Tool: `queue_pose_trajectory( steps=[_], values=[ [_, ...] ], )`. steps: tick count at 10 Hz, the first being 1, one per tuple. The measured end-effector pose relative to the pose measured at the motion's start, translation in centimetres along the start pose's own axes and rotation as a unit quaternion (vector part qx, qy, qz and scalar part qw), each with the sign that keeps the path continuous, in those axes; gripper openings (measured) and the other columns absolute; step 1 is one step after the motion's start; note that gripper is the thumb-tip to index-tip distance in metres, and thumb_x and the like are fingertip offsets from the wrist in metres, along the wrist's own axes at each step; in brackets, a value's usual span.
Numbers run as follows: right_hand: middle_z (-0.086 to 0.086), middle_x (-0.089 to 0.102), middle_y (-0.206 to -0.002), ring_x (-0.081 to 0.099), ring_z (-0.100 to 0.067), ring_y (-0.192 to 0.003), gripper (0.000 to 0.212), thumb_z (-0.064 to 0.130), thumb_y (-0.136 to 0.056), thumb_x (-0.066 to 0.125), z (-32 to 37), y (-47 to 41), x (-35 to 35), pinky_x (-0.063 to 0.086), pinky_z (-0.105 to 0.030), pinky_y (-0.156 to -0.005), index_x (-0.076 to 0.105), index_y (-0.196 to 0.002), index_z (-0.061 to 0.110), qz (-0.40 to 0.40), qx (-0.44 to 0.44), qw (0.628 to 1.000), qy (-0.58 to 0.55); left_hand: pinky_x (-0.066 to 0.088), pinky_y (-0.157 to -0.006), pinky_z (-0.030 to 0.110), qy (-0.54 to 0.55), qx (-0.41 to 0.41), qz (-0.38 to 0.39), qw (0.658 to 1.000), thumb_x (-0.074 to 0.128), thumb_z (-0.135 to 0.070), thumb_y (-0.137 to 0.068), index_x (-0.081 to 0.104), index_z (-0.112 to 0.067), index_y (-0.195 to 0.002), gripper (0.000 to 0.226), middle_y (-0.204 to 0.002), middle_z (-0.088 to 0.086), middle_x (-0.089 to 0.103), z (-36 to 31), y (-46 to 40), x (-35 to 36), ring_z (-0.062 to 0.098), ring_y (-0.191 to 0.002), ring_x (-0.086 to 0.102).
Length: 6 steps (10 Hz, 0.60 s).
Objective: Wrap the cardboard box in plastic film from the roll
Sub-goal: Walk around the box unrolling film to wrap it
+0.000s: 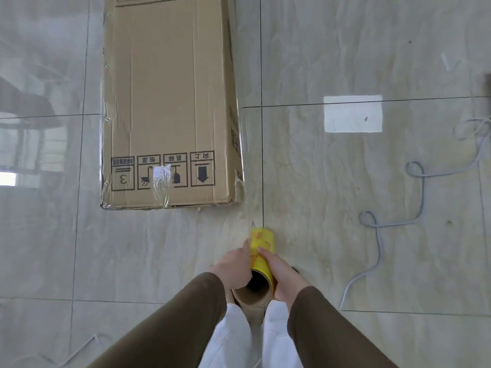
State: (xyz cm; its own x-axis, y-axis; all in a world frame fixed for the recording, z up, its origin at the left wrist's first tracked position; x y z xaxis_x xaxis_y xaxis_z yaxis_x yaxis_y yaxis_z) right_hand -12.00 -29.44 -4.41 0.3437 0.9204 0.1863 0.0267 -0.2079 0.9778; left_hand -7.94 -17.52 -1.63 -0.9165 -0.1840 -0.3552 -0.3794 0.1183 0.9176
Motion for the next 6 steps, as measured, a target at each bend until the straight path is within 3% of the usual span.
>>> queue_pose_trajectory(
  steps=[1,2,3,4,5,6],
  values=[
    [-0.024,0.073,-0.122,0.073,-0.04,-0.107,0.066,0.045,-0.095,0.07,-0.9,-0.4,-0.9,0.059,-0.051,-0.092,0.047,-0.15,0.018,-0.037,0.012,0.999,-0.028,0.043,-0.075,0.028,0.089,-0.027,-0.015,0.996,0.05,-0.009,-0.089,-0.01,-0.017,-0.155,0.089,-0.123,0.012,0.06,0.4,0.8,1.5,0.023,-0.093,0.06],
    [-0.025,0.076,-0.114,0.072,-0.041,-0.106,0.063,0.051,-0.088,0.074,-2.5,-0.4,-1.8,0.057,-0.055,-0.096,0.062,-0.136,0.011,-0.072,0.062,0.994,-0.052,0.042,-0.089,0.027,0.235,-0.066,0.014,0.97,0.058,-0.016,-0.091,0.006,-0.02,-0.156,0.083,-0.146,0.01,0.045,1.5,2.4,3.4,0.022,-0.124,0.053],
    [-0.024,0.074,-0.117,0.071,-0.042,-0.11,0.062,0.048,-0.085,0.076,-5.3,-0.6,-2.2,0.053,-0.06,-0.101,0.065,-0.131,0.009,-0.089,0.117,0.983,-0.107,0.036,-0.088,0.021,0.257,-0.057,0.036,0.964,0.057,-0.019,-0.093,0.018,-0.022,-0.155,0.073,-0.148,0.005,0.044,2.2,3.6,5.0,0.02,-0.131,0.048],
    [-0.025,0.073,-0.12,0.071,-0.046,-0.108,0.059,0.037,-0.084,0.081,-6.9,-0.4,-1.8,0.053,-0.067,-0.097,0.064,-0.133,0.009,-0.126,0.116,0.975,-0.141,0.033,-0.084,0.021,0.219,-0.047,0.028,0.974,0.049,-0.016,-0.095,0.019,-0.021,-0.154,0.067,-0.145,0.006,0.047,3.1,4.2,5.7,0.022,-0.128,0.05],
    [-0.027,0.075,-0.111,0.075,-0.047,-0.095,0.056,0.027,-0.086,0.081,-8.1,-0.3,-0.6,0.056,-0.071,-0.085,0.058,-0.132,0.006,-0.146,0.084,0.979,-0.115,0.04,-0.089,0.022,0.18,-0.053,0.027,0.982,0.046,-0.01,-0.095,0.023,-0.017,-0.153,0.063,-0.142,0.009,0.05,4.9,4.2,5.0,0.025,-0.126,0.052],
    [-0.025,0.076,-0.073,0.075,-0.039,-0.056,0.024,0.016,-0.094,0.074,-8.4,0.2,1.6,0.061,-0.058,-0.054,0.059,-0.104,-0.001,-0.184,0.06,0.98,-0.053,0.046,-0.091,0.026,0.116,-0.04,0.032,0.992,0.045,-0.008,-0.095,0.029,-0.015,-0.15,0.058,-0.137,0.011,0.054,7.4,3.9,3.3,0.028,-0.121,0.056]
  ],
)
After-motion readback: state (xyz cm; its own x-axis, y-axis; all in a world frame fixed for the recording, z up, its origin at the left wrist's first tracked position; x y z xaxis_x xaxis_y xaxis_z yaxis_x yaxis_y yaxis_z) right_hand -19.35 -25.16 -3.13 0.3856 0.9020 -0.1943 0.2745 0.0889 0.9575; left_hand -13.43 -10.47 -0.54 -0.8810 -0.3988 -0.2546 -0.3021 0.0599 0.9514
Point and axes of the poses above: each hand's wrist, its own y-axis away from the middle knuckle, its own x-axis out of the palm, z = x × y, the point moved 3 cm from there along -y, towards the middle knuckle
